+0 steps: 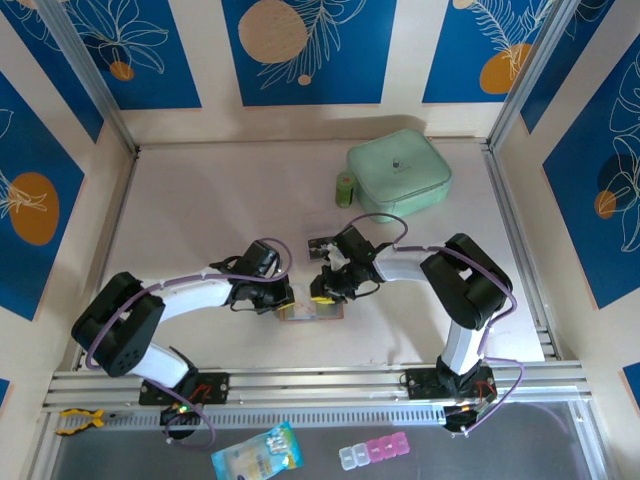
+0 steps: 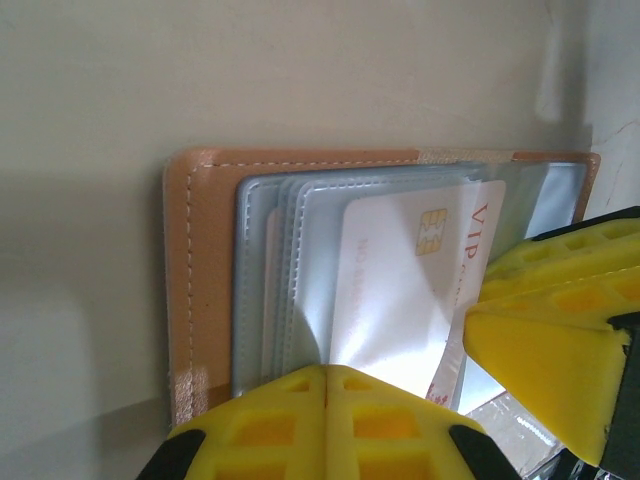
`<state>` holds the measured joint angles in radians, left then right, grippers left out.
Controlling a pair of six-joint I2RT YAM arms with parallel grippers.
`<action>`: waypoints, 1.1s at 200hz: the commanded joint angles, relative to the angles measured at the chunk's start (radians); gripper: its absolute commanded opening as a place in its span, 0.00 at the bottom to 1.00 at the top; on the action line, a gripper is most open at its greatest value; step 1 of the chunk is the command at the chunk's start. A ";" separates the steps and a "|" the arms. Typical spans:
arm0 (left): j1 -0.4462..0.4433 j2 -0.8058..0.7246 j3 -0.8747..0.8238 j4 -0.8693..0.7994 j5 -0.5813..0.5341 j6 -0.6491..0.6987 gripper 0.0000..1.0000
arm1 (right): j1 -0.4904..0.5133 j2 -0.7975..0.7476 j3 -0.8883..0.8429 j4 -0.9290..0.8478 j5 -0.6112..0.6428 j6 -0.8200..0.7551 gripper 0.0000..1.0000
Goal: Take the credit cards out of the card holder
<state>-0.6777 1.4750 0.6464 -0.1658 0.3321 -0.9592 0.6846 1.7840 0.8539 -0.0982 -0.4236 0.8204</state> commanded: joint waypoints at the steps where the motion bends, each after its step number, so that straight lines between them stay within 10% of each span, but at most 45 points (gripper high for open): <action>1: -0.008 0.014 0.004 -0.040 -0.016 0.013 0.04 | -0.002 0.012 -0.011 -0.004 -0.023 0.006 0.21; 220: -0.008 0.010 0.009 -0.048 -0.021 0.010 0.04 | -0.034 -0.071 -0.069 -0.003 -0.011 -0.016 0.09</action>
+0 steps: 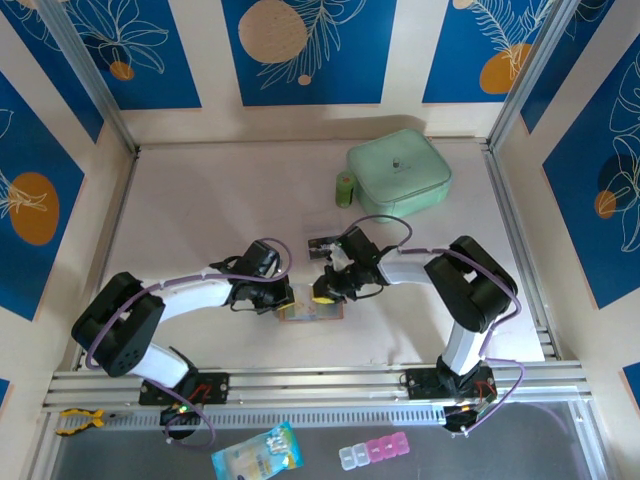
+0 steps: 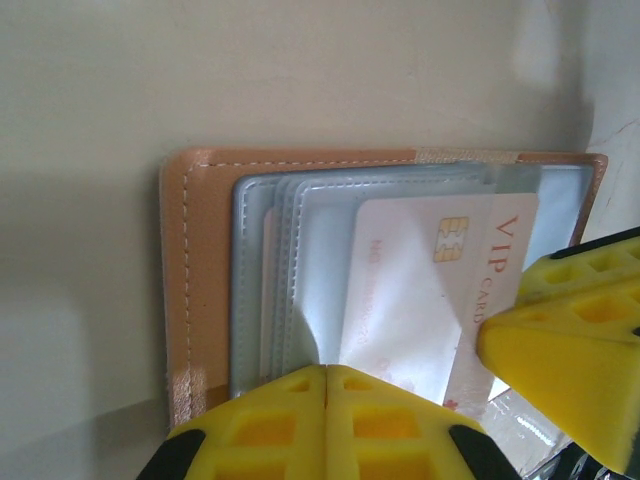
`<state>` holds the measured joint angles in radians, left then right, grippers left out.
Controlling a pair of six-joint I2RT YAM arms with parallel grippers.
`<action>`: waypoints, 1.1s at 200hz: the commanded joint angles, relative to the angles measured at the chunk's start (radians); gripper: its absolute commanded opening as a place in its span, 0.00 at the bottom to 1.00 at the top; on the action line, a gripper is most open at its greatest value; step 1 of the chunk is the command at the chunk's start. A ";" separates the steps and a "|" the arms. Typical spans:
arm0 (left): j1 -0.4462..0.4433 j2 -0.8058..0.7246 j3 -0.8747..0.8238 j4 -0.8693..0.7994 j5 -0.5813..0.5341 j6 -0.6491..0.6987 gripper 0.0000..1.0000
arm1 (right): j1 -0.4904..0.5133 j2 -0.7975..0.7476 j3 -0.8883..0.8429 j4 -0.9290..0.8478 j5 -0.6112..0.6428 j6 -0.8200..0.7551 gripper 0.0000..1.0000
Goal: Take the credit cards out of the card holder
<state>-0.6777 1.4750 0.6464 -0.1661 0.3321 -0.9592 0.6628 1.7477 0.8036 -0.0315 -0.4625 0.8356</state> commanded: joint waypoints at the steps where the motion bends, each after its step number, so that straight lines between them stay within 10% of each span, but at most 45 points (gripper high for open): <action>1: -0.008 0.009 0.009 -0.048 -0.021 0.010 0.04 | -0.013 -0.035 -0.018 -0.071 0.029 -0.032 0.09; 220: -0.008 0.006 0.012 -0.052 -0.024 0.014 0.04 | -0.033 -0.122 0.074 -0.385 0.170 -0.164 0.07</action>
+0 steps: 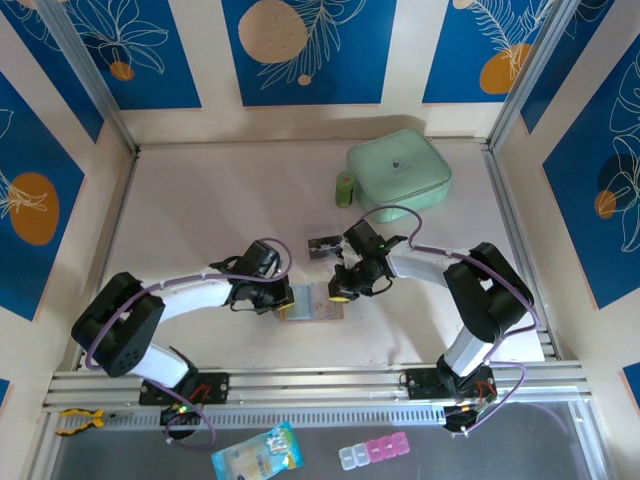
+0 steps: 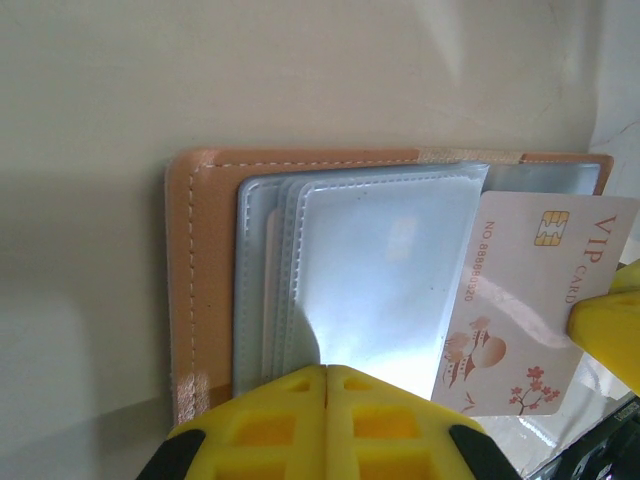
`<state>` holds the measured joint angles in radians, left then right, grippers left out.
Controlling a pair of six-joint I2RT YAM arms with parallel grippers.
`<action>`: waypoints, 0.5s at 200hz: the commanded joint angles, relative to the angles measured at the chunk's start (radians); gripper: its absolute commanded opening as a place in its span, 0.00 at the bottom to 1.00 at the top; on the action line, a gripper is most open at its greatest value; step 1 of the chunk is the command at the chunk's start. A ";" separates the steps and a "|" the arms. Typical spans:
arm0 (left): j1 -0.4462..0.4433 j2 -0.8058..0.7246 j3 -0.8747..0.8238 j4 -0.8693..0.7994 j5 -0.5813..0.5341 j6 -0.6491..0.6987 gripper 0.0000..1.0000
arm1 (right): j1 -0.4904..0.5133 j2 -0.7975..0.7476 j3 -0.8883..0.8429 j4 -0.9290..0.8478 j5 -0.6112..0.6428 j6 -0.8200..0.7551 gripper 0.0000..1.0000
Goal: Take the credit cards out of the card holder
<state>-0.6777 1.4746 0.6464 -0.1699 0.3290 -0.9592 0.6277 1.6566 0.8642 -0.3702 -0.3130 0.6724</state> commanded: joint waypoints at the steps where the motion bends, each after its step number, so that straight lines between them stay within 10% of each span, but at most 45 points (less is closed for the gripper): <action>1: -0.007 0.006 0.012 -0.049 -0.020 0.015 0.04 | 0.002 -0.031 0.014 -0.046 0.020 0.000 0.07; 100: -0.008 0.014 0.022 -0.047 -0.015 0.016 0.04 | 0.025 -0.042 0.020 -0.003 -0.003 0.064 0.11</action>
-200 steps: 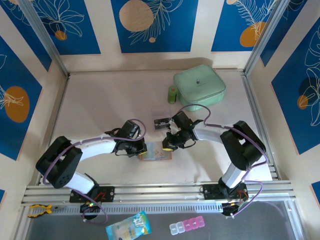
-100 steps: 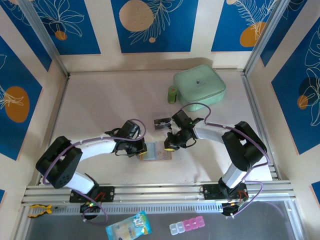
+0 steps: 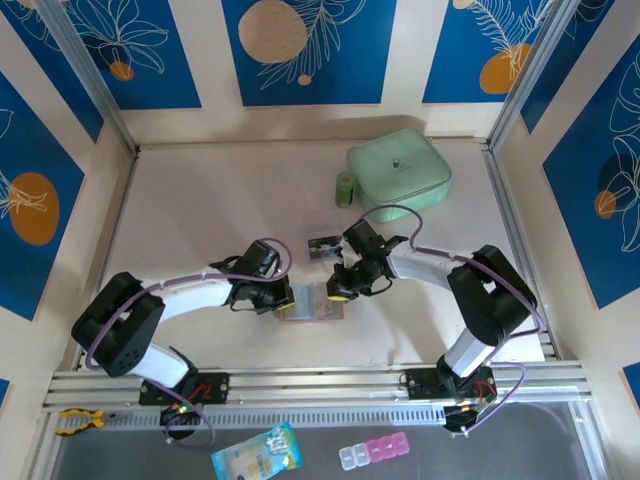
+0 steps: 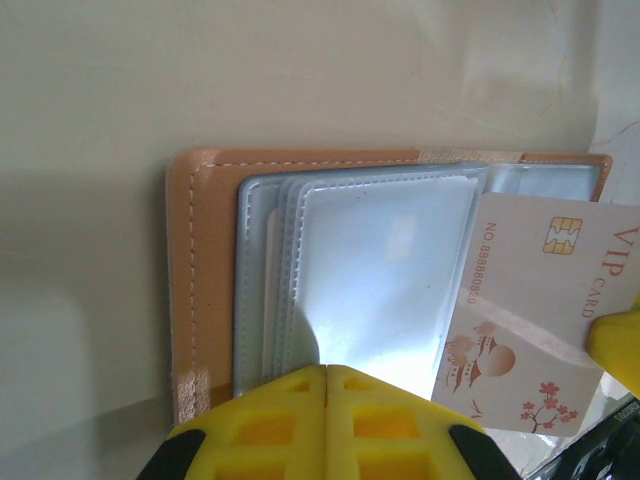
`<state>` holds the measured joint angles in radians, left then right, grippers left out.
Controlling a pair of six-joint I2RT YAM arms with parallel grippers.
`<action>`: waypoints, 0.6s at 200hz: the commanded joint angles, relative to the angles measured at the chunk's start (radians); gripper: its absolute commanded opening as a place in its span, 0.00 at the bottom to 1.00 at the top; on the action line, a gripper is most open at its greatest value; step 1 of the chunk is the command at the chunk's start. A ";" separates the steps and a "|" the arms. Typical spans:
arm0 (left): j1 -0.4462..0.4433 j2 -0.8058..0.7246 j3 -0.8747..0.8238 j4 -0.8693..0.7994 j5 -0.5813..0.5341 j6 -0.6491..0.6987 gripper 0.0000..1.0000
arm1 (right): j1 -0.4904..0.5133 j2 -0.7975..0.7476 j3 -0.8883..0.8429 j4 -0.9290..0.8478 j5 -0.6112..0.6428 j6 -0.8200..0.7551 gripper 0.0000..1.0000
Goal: Take the credit cards out of the card holder
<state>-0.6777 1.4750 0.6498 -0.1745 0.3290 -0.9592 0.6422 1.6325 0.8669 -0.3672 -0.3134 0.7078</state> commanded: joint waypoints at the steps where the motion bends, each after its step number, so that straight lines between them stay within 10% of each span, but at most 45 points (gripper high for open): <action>1: -0.008 0.013 0.019 -0.043 -0.015 0.016 0.04 | 0.012 -0.017 0.018 -0.006 -0.004 0.029 0.11; 120: -0.008 0.001 0.010 -0.046 -0.017 0.015 0.05 | 0.024 -0.019 0.008 0.015 -0.001 0.044 0.10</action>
<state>-0.6777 1.4750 0.6498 -0.1764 0.3290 -0.9592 0.6601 1.6325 0.8680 -0.3534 -0.3126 0.7399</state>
